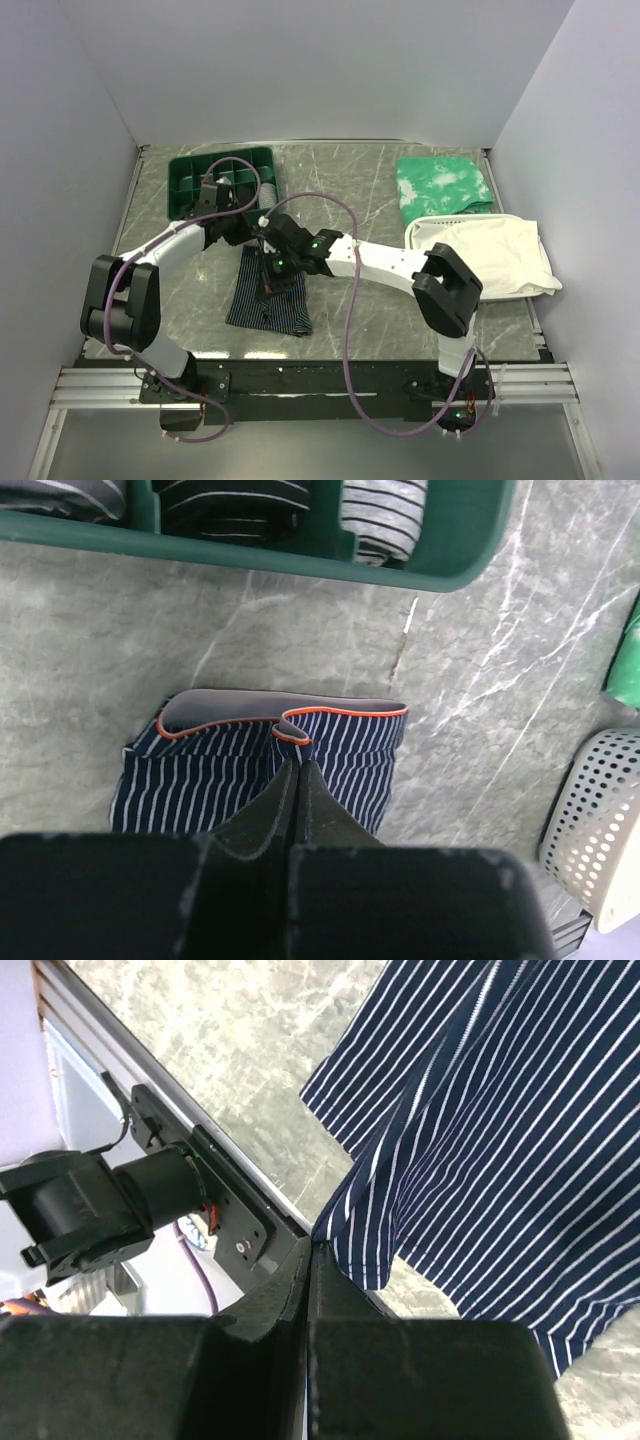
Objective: Roll the underwear
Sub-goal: Fold the underwear at the center of the board.
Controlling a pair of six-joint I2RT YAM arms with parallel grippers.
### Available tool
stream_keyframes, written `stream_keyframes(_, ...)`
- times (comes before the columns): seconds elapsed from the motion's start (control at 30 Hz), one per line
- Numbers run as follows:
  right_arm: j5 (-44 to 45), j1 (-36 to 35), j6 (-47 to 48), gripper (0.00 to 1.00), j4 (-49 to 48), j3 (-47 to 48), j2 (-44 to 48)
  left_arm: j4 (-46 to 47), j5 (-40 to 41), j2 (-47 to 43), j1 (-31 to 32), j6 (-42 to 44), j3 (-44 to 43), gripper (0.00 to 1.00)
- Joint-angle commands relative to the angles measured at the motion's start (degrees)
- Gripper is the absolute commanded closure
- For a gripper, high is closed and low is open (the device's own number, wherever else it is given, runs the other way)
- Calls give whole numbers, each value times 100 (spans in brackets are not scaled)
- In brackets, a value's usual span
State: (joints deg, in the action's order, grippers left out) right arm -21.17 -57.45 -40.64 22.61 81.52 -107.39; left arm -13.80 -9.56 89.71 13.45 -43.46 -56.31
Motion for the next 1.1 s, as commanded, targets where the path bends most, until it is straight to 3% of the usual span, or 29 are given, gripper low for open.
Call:
stream_keyframes(0.0,-247,-73,56,100,51,444,-211,282,-116,20,-115,215,59,99)
stream_keyframes(0.43,-458,-91,-22,100,-11,963,-774,299,33,55,-387,286,278,99)
stream_keyframes(0.77,-748,-100,-883,100,-942,953,-1151,273,86,73,-545,303,314,99)
stream_keyframes(1.07,-687,-144,-928,100,-759,1543,-1819,370,200,-6,-712,189,604,99)
